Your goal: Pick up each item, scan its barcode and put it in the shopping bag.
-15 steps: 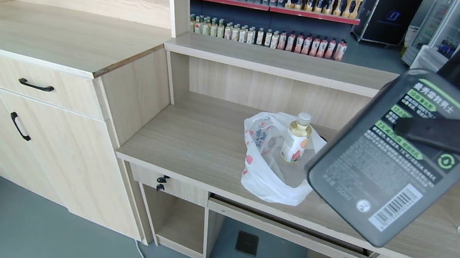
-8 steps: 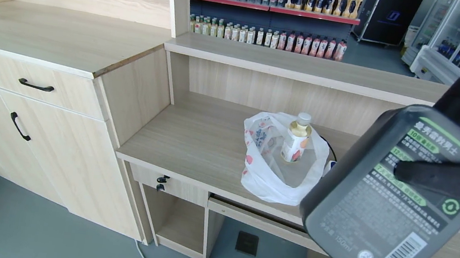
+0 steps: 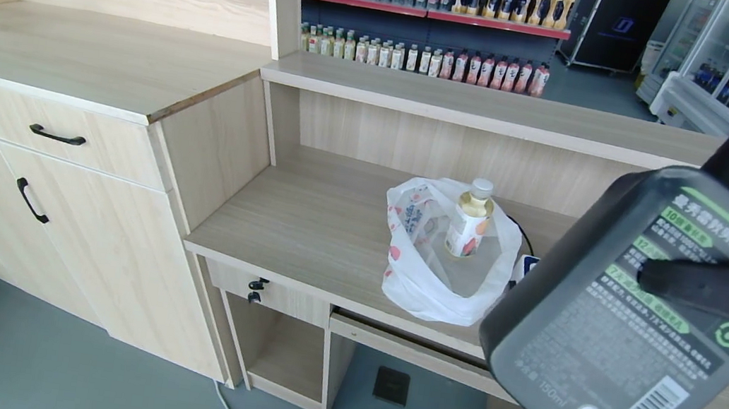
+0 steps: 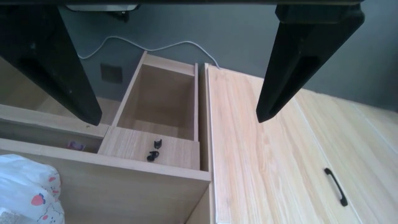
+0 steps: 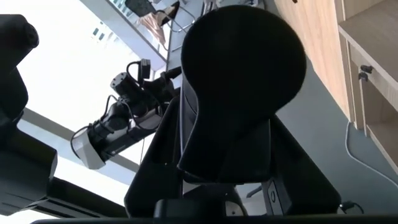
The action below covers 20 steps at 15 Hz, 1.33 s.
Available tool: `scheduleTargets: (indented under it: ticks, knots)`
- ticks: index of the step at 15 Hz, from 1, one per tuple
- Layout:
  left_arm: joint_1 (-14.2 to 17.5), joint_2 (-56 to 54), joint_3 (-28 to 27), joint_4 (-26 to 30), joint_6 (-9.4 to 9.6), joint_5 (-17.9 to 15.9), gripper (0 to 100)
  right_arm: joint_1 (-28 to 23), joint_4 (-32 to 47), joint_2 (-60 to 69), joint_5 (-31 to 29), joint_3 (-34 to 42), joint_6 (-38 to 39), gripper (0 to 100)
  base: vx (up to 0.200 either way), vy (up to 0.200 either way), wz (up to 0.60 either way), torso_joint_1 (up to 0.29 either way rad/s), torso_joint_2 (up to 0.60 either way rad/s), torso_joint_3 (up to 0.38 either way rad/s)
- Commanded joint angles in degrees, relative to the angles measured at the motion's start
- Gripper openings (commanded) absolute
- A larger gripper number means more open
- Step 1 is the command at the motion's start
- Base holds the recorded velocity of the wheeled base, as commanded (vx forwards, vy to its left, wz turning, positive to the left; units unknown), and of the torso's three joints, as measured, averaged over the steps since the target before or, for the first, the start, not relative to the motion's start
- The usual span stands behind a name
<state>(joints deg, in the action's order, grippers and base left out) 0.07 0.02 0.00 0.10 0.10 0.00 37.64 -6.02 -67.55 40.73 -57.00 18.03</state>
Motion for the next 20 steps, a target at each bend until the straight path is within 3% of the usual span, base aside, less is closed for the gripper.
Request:
scheduleTargets:
  ticks: [1,2,4,5,6,8,10,12,13,17,19,20]
  knots:
    - [0.0,0.0,0.0,0.0,-0.01,0.0,100,-0.5,-0.1,0.2,0.0,0.0,-0.6,0,0.0,0.0,0.0,0.0,0.0,0.0]
    - [0.0,0.0,0.0,0.0,-0.01,0.0,100,-2.2,-0.4,0.0,-0.3,-0.2,-1.9,0,0.0,0.0,0.0,0.0,0.0,0.0]
    - [0.0,0.0,0.0,0.0,-0.01,0.0,100,-12.3,-0.7,-3.1,-2.2,-0.7,-12.6,0,0.0,0.0,0.0,0.0,0.0,0.0]
    - [0.0,0.0,0.0,0.0,-0.01,0.0,100,-25.9,-1.4,-6.8,-4.7,-0.7,-27.7,0,0.0,0.0,0.0,0.0,0.0,0.0]
    - [0.0,0.0,0.0,0.0,-0.01,0.0,100,-35.4,-2.4,-8.6,-4.9,0.2,-36.8,0,0.0,0.0,0.0,0.0,0.0,0.0]
    - [0.0,0.0,0.0,0.0,-0.01,0.0,100,-49.8,-9.1,-10.4,-3.7,6.7,-49.4,0,0.0,0.0,0.0,0.0,0.0,0.0]
    - [0.0,0.0,0.0,0.0,-0.01,0.0,100,-58.6,-19.7,-13.9,-3.6,12.7,-59.3,0,0.0,0.0,0.0,0.0,0.0,0.0]
    - [0.0,0.0,0.0,0.0,-0.01,0.1,100,-63.9,-27.0,-17.4,-3.5,14.8,-69.4,0,0.0,0.0,0.0,0.0,0.0,0.0]
    - [0.0,0.0,0.0,0.0,-0.01,0.0,100,-64.3,-27.6,-18.2,-3.1,14.6,-71.6,0,0.0,0.0,0.0,0.0,0.0,0.0]
    - [0.0,0.0,0.0,0.0,-0.01,0.0,100,-69.2,-28.6,-21.1,6.9,10.9,-81.3,0,0.0,0.0,0.0,0.0,0.0,0.0]
    - [0.0,0.0,0.0,0.0,-0.01,0.0,100,-69.2,-28.3,-22.0,6.6,9.8,-86.2,0,0.0,0.0,0.0,0.0,0.0,0.0]
    - [0.0,0.0,0.0,0.0,-0.01,0.0,100,-68.1,-29.0,-23.2,3.4,9.7,-88.0,0,0.0,0.0,0.6,-0.007,0.0,-0.002]
